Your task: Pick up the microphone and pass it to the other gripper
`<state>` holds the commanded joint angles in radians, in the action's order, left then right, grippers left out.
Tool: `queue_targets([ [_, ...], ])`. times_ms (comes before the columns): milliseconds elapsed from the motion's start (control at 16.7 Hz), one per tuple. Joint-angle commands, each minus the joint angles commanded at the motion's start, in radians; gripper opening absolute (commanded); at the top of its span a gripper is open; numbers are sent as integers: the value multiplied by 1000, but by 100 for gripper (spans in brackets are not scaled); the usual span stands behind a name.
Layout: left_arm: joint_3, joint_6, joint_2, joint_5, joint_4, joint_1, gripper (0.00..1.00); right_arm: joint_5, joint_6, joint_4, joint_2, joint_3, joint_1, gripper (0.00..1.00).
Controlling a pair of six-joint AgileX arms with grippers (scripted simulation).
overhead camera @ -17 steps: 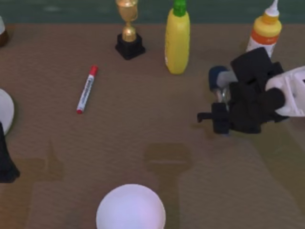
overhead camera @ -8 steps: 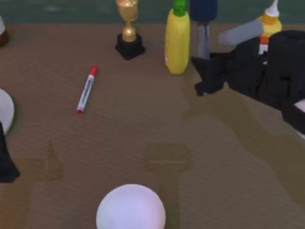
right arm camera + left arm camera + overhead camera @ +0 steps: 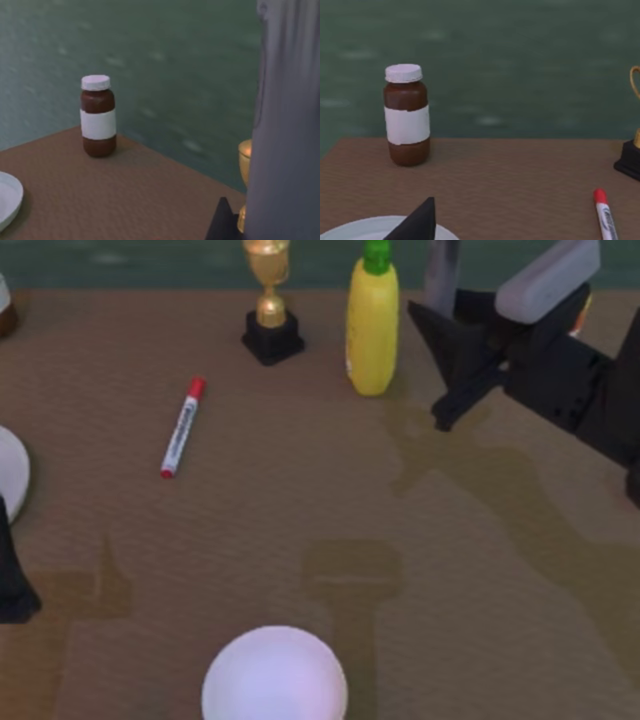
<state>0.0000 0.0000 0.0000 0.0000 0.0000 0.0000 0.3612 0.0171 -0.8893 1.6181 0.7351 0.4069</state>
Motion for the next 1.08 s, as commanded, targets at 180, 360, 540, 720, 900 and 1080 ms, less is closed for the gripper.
queue_targets([
  [180,0,0,0,0,0,0,100,-1,3,2,3,5,4,0],
  [360,0,0,0,0,0,0,100,-35,2,-4,6,7,38,0],
  [540,0,0,0,0,0,0,100,-117,5,-16,10,10,121,0],
  [720,0,0,0,0,0,0,100,-193,9,-29,9,14,204,0],
  [900,0,0,0,0,0,0,100,-213,10,-33,7,16,224,0],
  [1080,0,0,0,0,0,0,100,-210,11,-32,7,13,221,0],
])
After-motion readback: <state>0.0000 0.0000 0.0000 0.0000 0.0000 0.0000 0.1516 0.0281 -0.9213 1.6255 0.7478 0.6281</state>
